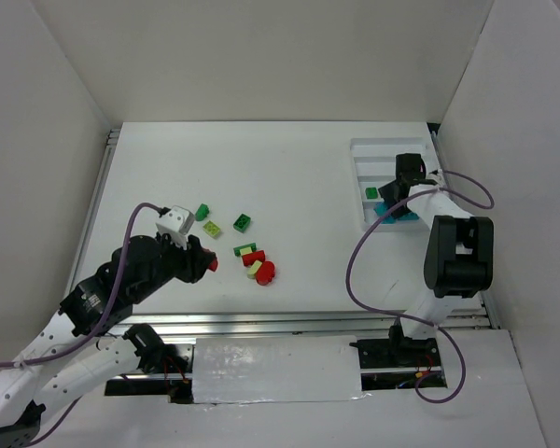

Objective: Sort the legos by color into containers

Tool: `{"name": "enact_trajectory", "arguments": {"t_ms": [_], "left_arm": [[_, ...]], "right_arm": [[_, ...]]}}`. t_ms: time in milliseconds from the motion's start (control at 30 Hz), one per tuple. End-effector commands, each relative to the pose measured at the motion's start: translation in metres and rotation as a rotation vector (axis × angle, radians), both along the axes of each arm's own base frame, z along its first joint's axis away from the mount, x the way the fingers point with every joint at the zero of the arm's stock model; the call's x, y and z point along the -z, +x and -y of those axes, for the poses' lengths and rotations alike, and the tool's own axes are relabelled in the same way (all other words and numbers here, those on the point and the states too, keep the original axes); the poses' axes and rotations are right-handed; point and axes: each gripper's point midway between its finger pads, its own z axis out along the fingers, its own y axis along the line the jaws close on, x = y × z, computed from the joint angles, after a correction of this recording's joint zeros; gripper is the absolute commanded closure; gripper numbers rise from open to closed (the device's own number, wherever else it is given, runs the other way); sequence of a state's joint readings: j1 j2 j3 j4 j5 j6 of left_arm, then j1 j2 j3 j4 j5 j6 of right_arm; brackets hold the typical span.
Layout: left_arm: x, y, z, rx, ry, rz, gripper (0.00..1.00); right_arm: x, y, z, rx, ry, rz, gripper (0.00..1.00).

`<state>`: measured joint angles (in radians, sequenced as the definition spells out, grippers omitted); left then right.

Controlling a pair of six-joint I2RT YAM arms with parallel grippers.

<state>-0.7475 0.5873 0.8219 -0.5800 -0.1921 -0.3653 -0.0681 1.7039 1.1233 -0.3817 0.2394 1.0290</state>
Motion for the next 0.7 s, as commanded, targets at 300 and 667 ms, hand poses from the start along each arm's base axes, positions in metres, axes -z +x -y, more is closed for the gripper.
{"name": "enact_trajectory", "arguments": {"t_ms": [300, 667], "left_arm": [[-0.020, 0.004, 0.004, 0.013, -0.050, 0.057, 1.00], [-0.121, -0.031, 0.058, 0.282, -0.474, 0.122, 0.98]], "right_arm": [[-0.043, -0.001, -0.015, -0.062, -0.031, 0.110, 0.24], [-0.185, -0.141, -0.276, -1.587, 0.327, 0.767, 0.01]]}}
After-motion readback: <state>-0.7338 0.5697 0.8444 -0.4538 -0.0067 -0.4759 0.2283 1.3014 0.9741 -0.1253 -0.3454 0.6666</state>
